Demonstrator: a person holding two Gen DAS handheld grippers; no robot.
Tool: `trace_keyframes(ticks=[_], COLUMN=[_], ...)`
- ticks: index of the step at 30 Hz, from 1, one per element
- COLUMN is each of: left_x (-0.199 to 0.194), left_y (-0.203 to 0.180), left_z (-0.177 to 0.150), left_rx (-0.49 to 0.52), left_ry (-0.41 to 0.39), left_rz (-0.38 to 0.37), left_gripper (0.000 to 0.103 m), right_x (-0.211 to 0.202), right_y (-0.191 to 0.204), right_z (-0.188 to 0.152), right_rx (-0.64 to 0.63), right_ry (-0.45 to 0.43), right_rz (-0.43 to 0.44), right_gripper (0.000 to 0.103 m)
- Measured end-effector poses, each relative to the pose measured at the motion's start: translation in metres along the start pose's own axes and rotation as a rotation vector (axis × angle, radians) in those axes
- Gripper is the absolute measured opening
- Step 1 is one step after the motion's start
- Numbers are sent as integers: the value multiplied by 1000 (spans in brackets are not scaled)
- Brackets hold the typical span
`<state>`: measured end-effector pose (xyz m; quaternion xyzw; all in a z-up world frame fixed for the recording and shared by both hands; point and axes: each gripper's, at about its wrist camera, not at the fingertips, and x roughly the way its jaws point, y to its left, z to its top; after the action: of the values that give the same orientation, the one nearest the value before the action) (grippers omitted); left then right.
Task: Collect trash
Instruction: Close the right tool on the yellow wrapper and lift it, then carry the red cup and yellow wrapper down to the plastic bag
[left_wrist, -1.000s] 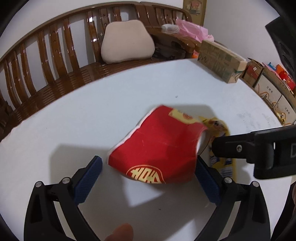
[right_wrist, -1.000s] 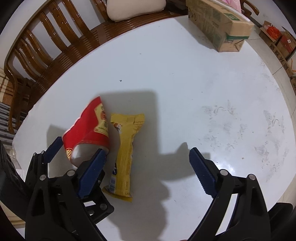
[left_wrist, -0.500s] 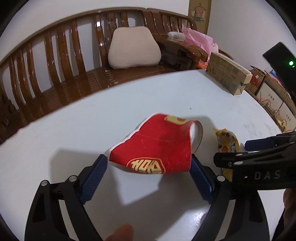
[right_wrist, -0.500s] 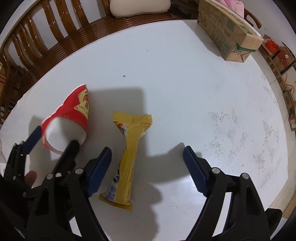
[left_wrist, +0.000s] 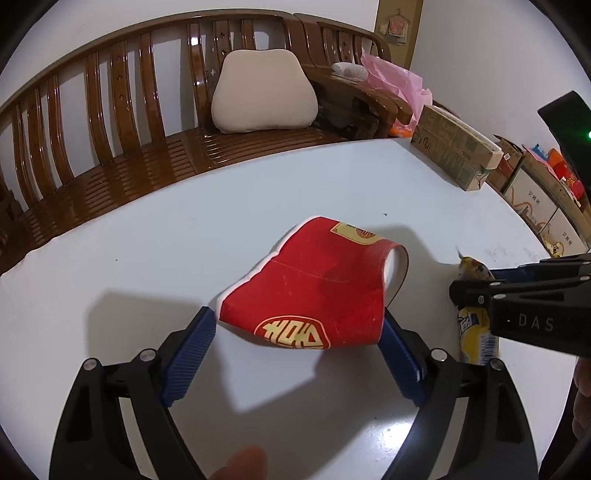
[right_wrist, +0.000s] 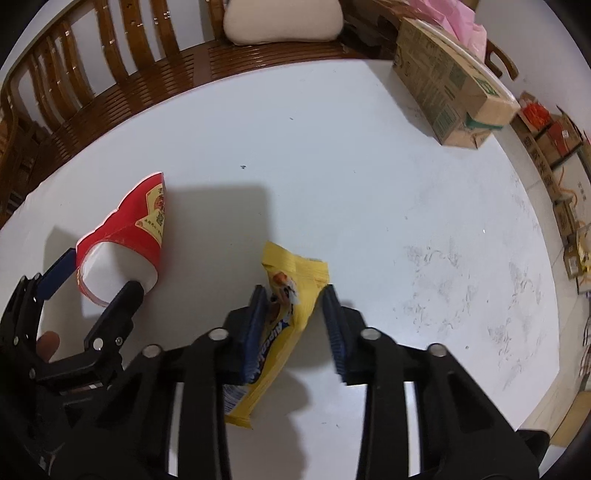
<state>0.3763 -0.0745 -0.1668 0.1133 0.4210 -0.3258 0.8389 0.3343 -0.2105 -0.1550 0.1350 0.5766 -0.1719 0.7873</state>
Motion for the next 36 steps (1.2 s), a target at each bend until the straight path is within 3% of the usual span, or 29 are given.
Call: trace_keyframes(ticks=[3,9,16,23,36], left_x=[-2,-8,-25,-55,-123], left_y=[1,7,2,-11,-66], left_z=[-1,-4,-5,-8,-22], left_rx=[-5,-35,-28,-30,-48], left_ry=[-4,-18,-33,-61,-92], left_rz=[-8,-28,1,75,222], left_gripper=[83,82,82,82,82], right_x=[-1,-2,-9,-29,-111], right_y=[5,7,3,-5,-31], right_z=[-4,-6,-11,-18,-54], right_rx=[-41,-69,-86,-108,-205], right_ry=[-6,-12,-24,-46,-149], right_rz=[0,10,34,68,164], right_gripper=[11,9,8,8,8])
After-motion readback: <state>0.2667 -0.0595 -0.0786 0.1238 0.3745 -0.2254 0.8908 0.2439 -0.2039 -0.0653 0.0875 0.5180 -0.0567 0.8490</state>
